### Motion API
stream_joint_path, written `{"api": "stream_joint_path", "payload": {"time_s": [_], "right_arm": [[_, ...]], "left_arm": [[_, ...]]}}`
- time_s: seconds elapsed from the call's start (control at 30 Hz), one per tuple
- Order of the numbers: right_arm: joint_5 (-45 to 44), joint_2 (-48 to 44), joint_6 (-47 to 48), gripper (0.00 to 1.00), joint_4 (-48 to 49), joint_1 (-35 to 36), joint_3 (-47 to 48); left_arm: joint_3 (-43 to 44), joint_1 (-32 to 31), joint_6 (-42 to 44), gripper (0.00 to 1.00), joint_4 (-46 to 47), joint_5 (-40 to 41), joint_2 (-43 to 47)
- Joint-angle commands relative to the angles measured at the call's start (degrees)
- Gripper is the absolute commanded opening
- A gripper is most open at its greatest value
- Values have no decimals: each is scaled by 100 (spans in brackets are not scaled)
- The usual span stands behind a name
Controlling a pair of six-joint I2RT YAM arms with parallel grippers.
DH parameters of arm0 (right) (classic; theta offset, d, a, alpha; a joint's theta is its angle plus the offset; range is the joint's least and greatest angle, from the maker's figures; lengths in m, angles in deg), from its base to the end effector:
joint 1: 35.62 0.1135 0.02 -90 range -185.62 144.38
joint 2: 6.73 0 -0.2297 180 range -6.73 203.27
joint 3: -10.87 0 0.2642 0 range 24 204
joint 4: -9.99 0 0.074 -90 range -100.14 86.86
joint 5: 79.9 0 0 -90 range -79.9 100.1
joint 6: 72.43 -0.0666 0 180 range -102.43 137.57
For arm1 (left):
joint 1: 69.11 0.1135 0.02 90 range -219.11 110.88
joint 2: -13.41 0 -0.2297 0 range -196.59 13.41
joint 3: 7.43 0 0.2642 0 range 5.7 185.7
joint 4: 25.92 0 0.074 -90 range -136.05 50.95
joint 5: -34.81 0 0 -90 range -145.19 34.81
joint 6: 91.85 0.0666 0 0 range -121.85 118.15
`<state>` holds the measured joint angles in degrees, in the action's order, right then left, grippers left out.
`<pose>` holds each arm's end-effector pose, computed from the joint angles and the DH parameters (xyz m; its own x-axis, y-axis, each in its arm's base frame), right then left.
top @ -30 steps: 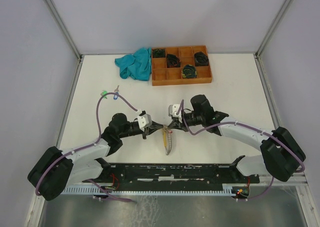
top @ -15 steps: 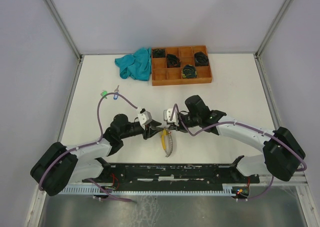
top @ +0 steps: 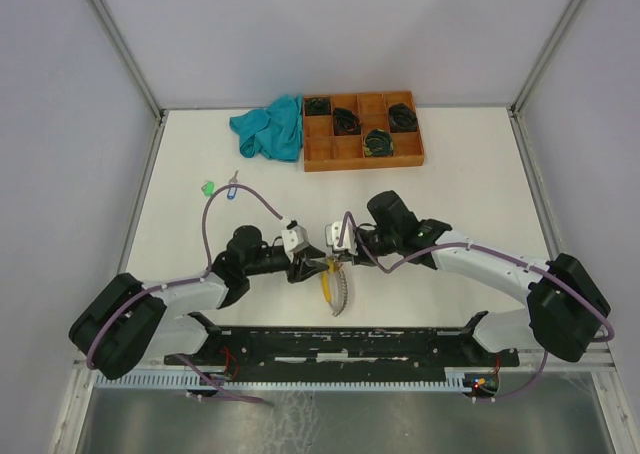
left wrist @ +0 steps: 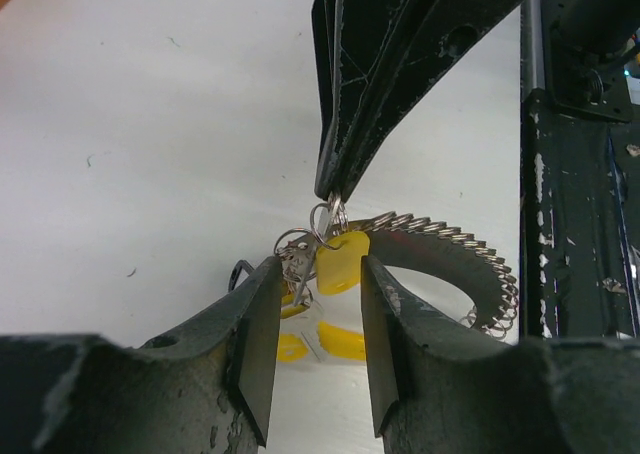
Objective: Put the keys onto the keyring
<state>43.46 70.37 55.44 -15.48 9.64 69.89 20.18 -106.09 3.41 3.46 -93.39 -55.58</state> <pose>0.1949 0.2487 0.1661 0.1536 -0.5734 -0.8047 -0.9875 -0.0598 -0.1458 0.1825 -0.1890 0.1270 -0.0778 0.1487 -0.9858 0.9671 0.2513 -0.0384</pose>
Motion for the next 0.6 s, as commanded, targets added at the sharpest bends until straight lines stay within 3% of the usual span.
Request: {"api": "stream_joint_path", "payload": {"time_s": [0.0, 0.37, 0.57], "right_arm": [[86, 14, 183, 1, 20, 42, 318], [228, 42, 294, 1, -58, 89, 392], [271, 54, 300, 1, -47, 98, 392]], "left_arm": [[297, 38, 493, 44, 5, -387, -341], [475, 45, 733, 42, 152, -759, -861], [607, 58, 772, 35, 109, -1021, -1111]]}}
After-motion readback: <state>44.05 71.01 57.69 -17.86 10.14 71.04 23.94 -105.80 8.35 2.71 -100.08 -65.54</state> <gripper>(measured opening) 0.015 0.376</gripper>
